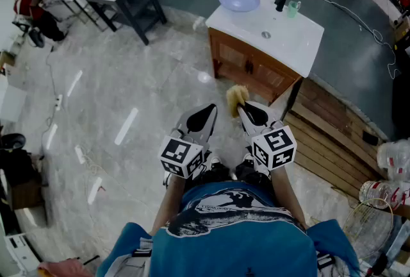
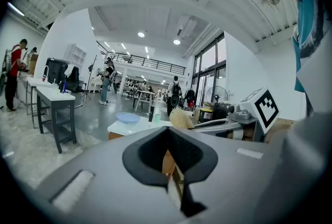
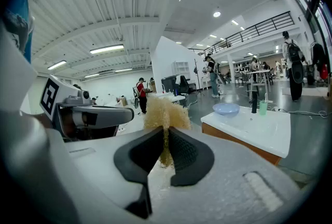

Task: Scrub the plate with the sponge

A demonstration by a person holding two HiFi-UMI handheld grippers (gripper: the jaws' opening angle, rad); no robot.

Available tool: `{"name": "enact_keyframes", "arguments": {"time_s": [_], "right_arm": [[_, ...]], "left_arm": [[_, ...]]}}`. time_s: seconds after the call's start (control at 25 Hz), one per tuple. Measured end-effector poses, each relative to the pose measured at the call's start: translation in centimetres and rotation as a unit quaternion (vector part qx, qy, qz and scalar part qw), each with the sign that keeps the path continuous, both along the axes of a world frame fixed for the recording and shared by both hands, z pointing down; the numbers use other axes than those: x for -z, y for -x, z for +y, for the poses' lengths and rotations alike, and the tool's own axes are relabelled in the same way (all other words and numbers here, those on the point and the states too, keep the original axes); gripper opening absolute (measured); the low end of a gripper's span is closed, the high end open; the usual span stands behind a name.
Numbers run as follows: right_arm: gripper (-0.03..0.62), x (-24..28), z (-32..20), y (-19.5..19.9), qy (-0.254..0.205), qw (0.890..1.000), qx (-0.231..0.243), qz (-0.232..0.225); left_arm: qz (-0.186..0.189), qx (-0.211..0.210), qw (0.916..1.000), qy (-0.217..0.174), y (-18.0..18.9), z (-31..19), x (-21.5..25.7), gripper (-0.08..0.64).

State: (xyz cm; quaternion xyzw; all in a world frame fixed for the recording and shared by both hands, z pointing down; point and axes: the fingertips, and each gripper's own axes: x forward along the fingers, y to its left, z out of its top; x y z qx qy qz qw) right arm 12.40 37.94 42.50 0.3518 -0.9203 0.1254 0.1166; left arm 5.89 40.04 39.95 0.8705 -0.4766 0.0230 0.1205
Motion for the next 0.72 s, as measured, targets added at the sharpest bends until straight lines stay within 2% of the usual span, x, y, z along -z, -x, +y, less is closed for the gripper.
{"name": "enact_keyframes", "arguments": {"time_s": [0.32,0.72], "right_arm": [[0.031,0.1,-0.2,2.0,0.000,0.999,-0.016,-0.028],[0.031,-1.2,0.8,3.5,0.015,0.999,-0.040,-0.023]], "left_arm": [[0.000,-0.005,1.0000,0.002,2.2,0.1,-0.5,0.011],[0.008,-0.011,0.9999,0.010,5.1,1.0,-1.6,0.011]]}}
